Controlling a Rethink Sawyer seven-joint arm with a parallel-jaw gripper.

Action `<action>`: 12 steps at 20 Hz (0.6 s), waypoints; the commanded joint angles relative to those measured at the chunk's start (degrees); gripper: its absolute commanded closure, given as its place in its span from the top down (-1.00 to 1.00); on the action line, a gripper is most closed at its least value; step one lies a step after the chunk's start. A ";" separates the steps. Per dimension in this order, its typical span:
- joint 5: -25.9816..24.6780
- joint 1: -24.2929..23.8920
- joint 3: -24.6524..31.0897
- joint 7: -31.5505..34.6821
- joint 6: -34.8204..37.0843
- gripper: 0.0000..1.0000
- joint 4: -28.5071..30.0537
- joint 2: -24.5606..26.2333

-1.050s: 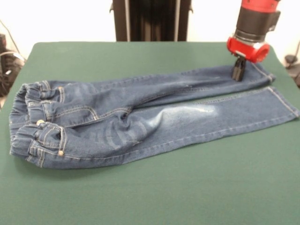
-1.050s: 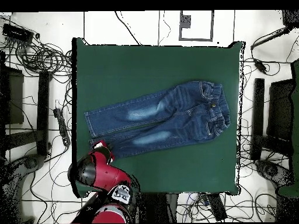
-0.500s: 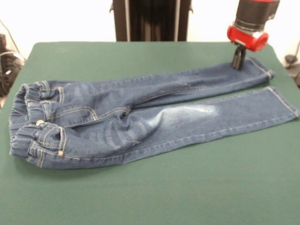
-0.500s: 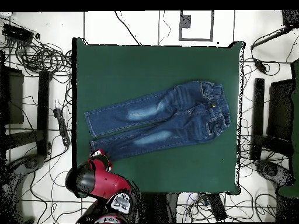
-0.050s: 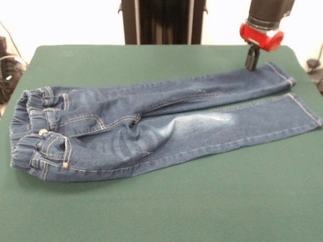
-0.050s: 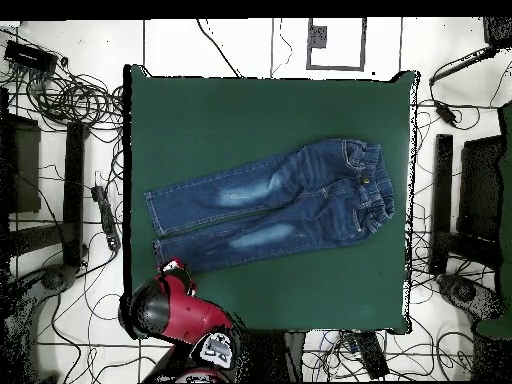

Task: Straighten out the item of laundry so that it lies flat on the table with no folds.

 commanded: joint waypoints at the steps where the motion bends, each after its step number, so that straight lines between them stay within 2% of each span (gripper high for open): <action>1: -1.52 -1.56 4.24 9.11 1.18 -1.00 1.13 4.33; 12: -6.24 -5.44 4.93 8.72 -0.88 -1.00 0.39 6.27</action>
